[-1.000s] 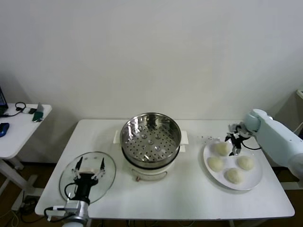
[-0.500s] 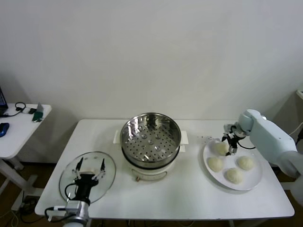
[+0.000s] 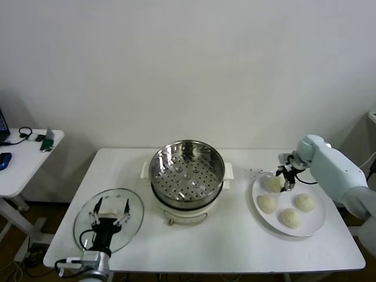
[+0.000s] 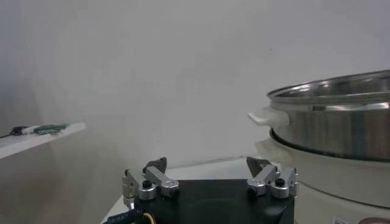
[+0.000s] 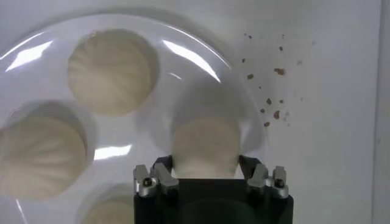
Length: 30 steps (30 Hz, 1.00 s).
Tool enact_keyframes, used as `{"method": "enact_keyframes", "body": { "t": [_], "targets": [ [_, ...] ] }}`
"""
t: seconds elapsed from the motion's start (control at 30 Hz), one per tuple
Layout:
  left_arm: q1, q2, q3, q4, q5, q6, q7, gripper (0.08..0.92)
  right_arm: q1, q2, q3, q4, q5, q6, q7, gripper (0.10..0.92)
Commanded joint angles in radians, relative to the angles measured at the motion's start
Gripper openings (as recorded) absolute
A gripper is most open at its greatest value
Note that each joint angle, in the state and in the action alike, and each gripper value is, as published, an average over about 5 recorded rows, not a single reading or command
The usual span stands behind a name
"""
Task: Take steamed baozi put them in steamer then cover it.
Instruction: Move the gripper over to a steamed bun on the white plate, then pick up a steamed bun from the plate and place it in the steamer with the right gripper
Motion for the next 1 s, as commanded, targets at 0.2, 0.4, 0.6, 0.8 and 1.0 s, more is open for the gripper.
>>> {"method": "enact_keyframes", "body": {
  "t": [0.2,0.4,0.6,0.8,1.0],
  "targets": [
    [0.008,0.002,0.000,-0.009,0.001,0.001,0.002,0.823,0.121,-0.060,-0.175,0.155,0.119,0.018,-0.024,0.703],
    [0.017,0.007,-0.001,-0.019,0.001,0.001,0.002,0.823,0.346,-0.061,-0.377,0.266,0.254,0.043,-0.046,0.702],
    [0.031,0.010,-0.003,-0.026,0.000,-0.003,0.002,0.823,0.540,0.003,-0.536,0.342,0.366,0.079,-0.066,0.704],
    [0.041,0.012,-0.004,-0.031,-0.002,-0.008,0.002,0.823,0.667,0.121,-0.592,0.369,0.421,0.110,-0.088,0.702],
    [0.057,0.017,-0.006,-0.040,-0.007,-0.010,0.007,0.823,0.700,0.286,-0.596,0.364,0.423,0.154,-0.106,0.704]
  ]
}}
